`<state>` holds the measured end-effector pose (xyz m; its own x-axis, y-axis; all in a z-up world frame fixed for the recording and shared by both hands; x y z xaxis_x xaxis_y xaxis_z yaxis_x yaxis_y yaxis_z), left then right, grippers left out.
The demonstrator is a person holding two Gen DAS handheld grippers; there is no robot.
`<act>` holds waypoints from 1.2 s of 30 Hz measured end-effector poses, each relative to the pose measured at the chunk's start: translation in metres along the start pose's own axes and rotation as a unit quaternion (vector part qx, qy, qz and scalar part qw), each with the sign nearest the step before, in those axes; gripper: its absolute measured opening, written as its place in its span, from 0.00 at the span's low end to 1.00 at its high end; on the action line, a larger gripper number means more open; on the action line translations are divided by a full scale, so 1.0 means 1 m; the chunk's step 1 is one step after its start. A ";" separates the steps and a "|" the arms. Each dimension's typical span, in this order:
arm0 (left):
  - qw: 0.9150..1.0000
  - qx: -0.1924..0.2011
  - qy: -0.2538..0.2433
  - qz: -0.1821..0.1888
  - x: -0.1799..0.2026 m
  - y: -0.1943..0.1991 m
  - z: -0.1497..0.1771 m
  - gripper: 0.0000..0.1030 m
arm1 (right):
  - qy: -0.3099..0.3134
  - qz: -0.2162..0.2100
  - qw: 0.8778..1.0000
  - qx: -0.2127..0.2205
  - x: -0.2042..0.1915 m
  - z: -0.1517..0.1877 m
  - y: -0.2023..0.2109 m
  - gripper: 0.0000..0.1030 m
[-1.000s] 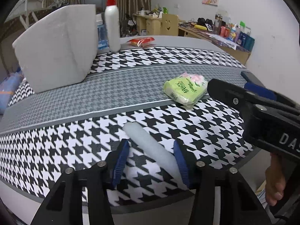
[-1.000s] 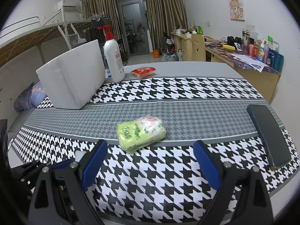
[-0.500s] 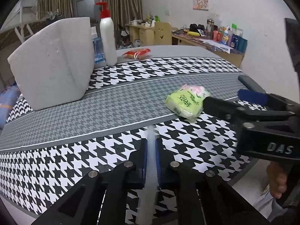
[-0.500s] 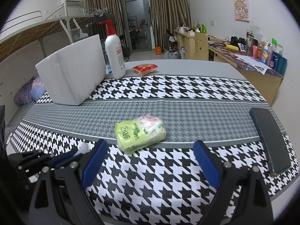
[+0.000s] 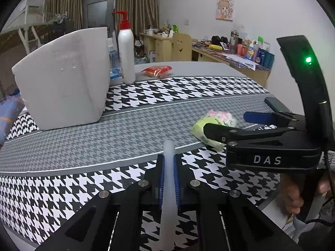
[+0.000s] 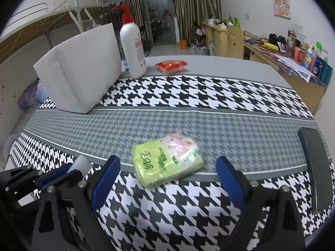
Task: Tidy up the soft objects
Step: 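Close the right gripper on the green tissue pack and lift it, then carry the green tissue pack up over the white foam box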
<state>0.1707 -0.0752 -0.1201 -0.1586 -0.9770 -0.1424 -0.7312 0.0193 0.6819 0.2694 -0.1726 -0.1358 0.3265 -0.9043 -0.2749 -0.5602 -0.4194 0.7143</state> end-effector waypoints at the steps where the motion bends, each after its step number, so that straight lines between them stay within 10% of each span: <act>1: 1.000 -0.001 0.000 0.001 -0.001 0.000 0.001 0.09 | 0.002 -0.002 1.000 -0.005 -0.002 0.000 -0.003 0.92; 36: 1.000 0.008 0.015 0.010 -0.005 0.010 0.005 0.09 | 0.011 0.027 1.000 -0.001 0.002 0.005 0.005 0.73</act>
<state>0.1612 -0.0695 -0.1160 -0.1535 -0.9823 -0.1074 -0.7392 0.0419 0.6722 0.2632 -0.1772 -0.1360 0.3123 -0.9237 -0.2218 -0.5764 -0.3698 0.7287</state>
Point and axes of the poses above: each gripper's, at about its wrist camera, not at the fingertips, and y roughly against the way its jaws point, x to its right, z to its underside, the point moved 5 cm from there along -y, roughly the way its jaws point, and after that the axes turned 15 degrees about -y, right-handed, at the moved point
